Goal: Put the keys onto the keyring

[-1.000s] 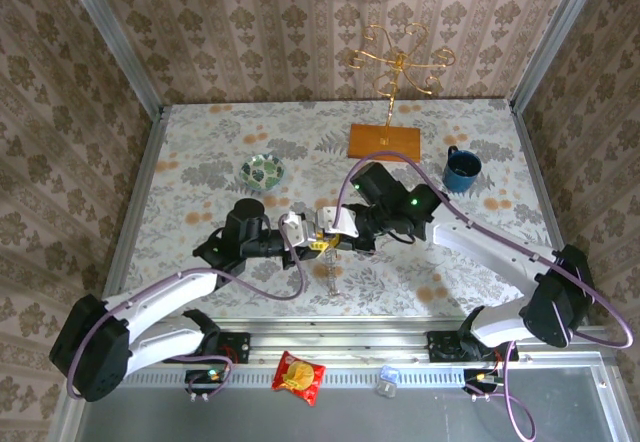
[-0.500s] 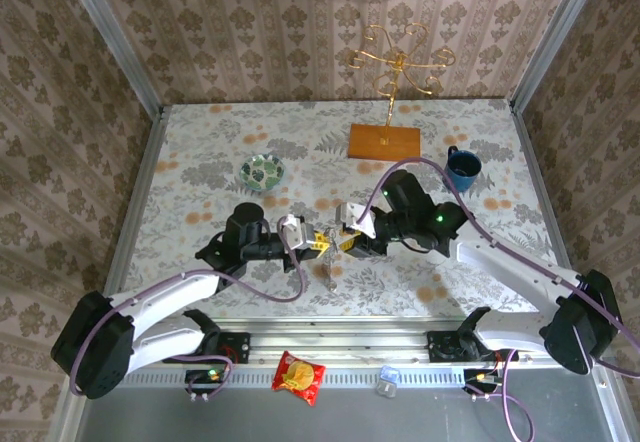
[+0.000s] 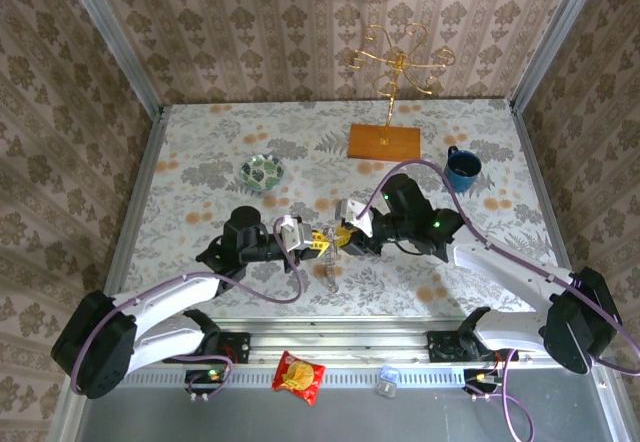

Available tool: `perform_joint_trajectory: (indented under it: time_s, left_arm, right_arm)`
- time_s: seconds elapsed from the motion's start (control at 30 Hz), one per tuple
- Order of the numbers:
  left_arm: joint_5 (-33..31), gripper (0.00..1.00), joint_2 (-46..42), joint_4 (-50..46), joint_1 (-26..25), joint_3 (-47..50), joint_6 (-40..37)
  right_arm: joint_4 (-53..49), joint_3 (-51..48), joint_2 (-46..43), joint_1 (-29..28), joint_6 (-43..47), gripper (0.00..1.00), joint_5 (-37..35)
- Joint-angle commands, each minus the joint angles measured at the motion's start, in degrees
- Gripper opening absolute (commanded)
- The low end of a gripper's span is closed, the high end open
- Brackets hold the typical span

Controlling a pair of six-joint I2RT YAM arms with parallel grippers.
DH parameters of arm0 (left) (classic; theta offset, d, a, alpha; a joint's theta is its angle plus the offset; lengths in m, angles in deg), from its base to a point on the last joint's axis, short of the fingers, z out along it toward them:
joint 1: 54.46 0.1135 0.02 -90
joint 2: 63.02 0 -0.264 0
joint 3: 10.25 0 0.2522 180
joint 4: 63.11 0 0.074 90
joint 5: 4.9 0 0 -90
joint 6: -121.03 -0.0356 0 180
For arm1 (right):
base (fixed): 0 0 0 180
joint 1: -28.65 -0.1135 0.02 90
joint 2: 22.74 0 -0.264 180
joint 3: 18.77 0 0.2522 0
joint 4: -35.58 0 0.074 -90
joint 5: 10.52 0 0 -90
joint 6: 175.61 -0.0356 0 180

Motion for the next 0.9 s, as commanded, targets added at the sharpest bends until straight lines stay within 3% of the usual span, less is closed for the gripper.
perform_joint_trajectory:
  time_s: [0.0,0.17,0.37,0.57,0.77,0.87]
  left_arm:
    - [1.4,0.00,-0.4,3.5,-0.4,0.5,0.8]
    - [1.3,0.00,-0.3,4.0,-0.4,0.7,0.9]
    - [1.3,0.00,-0.4,4.2,-0.3,0.8,1.0]
    - [1.5,0.00,-0.3,4.2,-0.4,0.8,0.7]
    - [1.7,0.00,0.3,4.4,-0.4,0.7,0.9]
    - [1.7,0.00,0.7,5.2,-0.4,0.8,1.3]
  right_arm:
    - [0.5,0.5,0.5,0.1,-0.1,0.20,1.7]
    - [-0.4,0.3,0.7,0.1,0.4,0.16,1.8]
    - [-1.8,0.7,0.7,0.8,1.0,0.00,1.2]
    - [-3.7,-0.1,1.9,1.8,1.1,0.00,0.1]
    - [1.3,-0.9,3.0,1.8,-2.8,0.00,4.5]
    - [4.5,-1.6,2.5,1.8,-4.1,0.07,5.9]
